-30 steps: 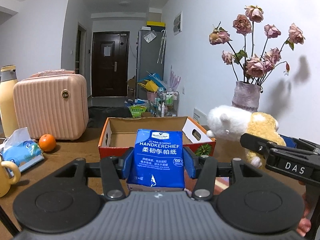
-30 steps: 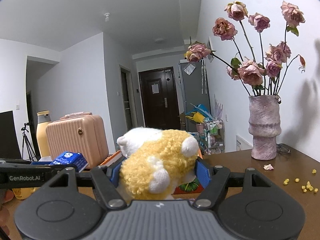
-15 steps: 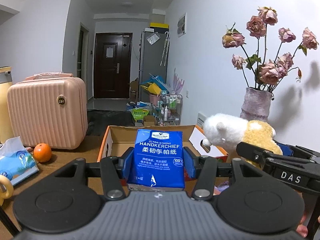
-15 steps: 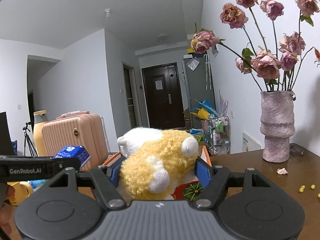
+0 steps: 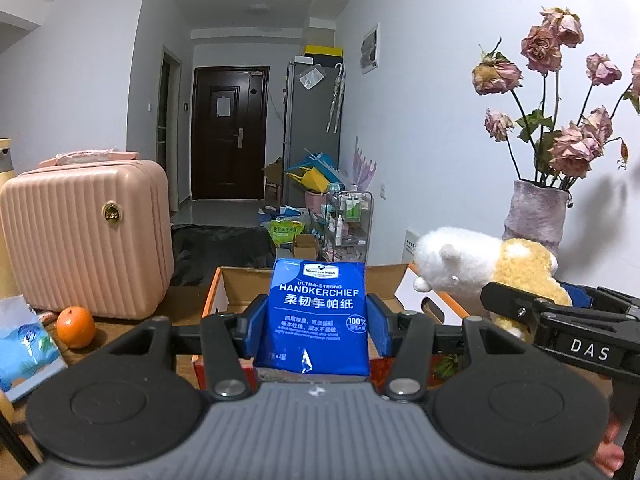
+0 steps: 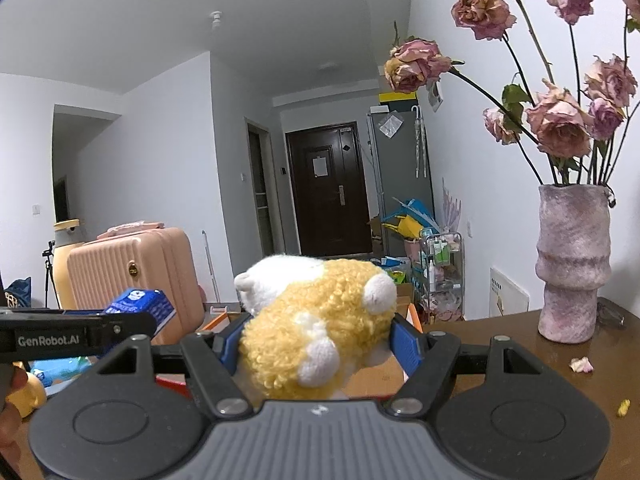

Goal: Organize soft objects
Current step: 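Carry the plush and tissue pack with both grippers over the cardboard box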

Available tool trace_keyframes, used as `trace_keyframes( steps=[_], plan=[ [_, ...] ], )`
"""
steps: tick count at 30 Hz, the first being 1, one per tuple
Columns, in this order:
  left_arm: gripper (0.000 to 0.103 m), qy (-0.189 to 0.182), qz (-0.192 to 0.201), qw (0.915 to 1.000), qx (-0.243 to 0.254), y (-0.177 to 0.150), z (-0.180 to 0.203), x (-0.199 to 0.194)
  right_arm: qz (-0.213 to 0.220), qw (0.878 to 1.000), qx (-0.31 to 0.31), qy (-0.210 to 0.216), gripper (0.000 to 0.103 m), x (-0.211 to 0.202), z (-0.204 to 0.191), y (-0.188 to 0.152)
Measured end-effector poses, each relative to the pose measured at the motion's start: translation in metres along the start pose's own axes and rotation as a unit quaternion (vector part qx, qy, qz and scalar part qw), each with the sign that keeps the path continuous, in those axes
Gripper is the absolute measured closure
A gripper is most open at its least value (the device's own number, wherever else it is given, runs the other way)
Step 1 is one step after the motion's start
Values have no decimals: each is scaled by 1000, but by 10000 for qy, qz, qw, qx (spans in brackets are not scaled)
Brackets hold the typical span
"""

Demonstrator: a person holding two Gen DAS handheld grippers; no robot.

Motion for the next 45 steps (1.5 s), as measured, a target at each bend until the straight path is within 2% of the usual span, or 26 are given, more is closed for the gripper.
trace_keyframes(
  steps=[16,32,45],
  plan=[
    [51,126,-22,9999,80,14,-11,54,-140,9996,-256,47,32,57,8,16],
    [51,321,-247,9992,51,16,-20,106,-614,9974,-386,44,32,108,12,18],
    [51,613,-657,9959,48,2,-24,148,-1088,9937,-224,-177,32,148,22,3]
  ],
)
Point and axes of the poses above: each gripper's, at about its wrist camera, not at the fingertips, and x roughly the way its jaws point, z to its right, y to its top, the point moved 1 cm from there along x, roughly the way its jaws point
